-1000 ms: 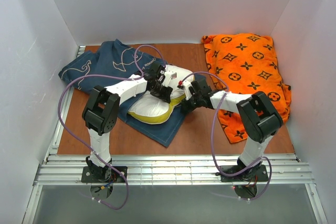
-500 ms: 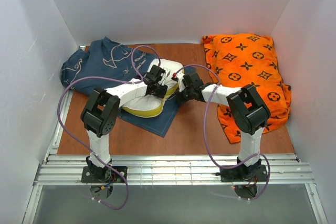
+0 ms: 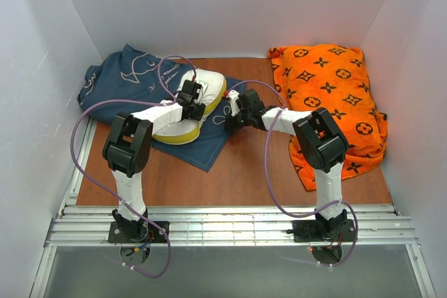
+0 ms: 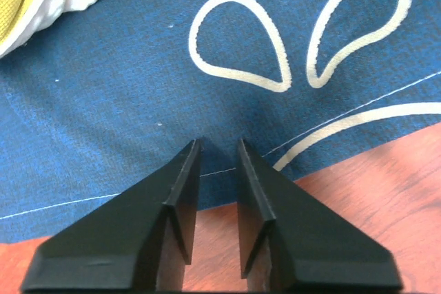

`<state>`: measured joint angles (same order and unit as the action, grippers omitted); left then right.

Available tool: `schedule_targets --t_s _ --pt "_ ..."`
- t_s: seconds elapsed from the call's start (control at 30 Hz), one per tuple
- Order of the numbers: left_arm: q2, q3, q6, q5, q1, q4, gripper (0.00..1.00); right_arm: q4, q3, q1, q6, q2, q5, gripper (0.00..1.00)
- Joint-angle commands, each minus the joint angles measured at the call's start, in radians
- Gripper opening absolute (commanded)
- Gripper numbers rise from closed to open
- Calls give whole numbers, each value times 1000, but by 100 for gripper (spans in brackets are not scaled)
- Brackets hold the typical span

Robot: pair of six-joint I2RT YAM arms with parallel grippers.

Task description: Put the pillow into the pillowcase

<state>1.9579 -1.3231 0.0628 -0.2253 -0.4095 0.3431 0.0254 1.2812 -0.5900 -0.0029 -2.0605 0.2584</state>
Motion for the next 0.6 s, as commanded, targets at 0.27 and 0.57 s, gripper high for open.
schedule_targets --t_s 0.27,0.57 --pt "111 107 176 -338 149 -27 0 410 -80 27 -5 -173 -142 27" --pt "124 90 322 -394 232 -144 0 430 -62 24 21 -202 -160 33"
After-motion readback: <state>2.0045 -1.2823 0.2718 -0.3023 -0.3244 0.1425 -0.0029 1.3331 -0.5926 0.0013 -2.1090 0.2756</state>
